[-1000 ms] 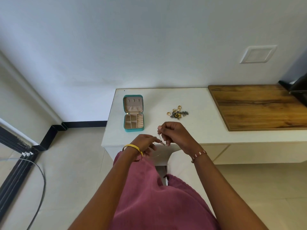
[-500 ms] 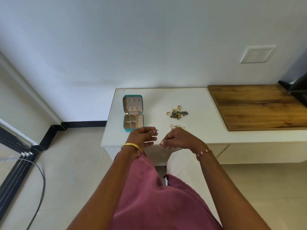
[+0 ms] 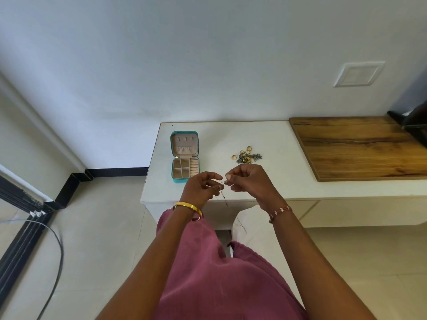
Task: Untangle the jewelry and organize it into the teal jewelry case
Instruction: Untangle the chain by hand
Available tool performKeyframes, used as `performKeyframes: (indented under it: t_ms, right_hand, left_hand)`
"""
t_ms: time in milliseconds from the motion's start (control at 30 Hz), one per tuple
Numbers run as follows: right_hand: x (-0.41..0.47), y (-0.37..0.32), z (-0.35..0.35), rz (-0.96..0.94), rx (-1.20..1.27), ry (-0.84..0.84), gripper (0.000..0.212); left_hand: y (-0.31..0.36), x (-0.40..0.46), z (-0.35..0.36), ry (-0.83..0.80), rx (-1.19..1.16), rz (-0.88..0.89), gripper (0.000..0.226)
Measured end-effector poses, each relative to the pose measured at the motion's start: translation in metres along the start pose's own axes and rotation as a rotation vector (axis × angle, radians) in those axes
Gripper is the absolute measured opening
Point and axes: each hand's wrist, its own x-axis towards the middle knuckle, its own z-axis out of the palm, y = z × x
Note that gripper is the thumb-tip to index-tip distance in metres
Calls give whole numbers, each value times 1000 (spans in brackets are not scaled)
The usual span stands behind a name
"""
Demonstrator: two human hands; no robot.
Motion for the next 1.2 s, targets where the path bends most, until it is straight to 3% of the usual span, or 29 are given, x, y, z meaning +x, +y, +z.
performKeyframes:
  t_ms: [267,733,967,1200]
  right_hand:
    - [-1,-10,-8,-135,-101,90,12]
    - [0,-20,0,-259,-383,21,15]
    - [0,-20,1,-244,-367,33,14]
    - [1,-19,-2,-210,-255,92,15]
  left_hand:
    - [-8,1,-1,140,150,-14,21]
    - [11,2,9,132,106,107,19]
    - [15,-1,10,36,-7,91,19]
    - [14,-2,9,55,-196,-6,12]
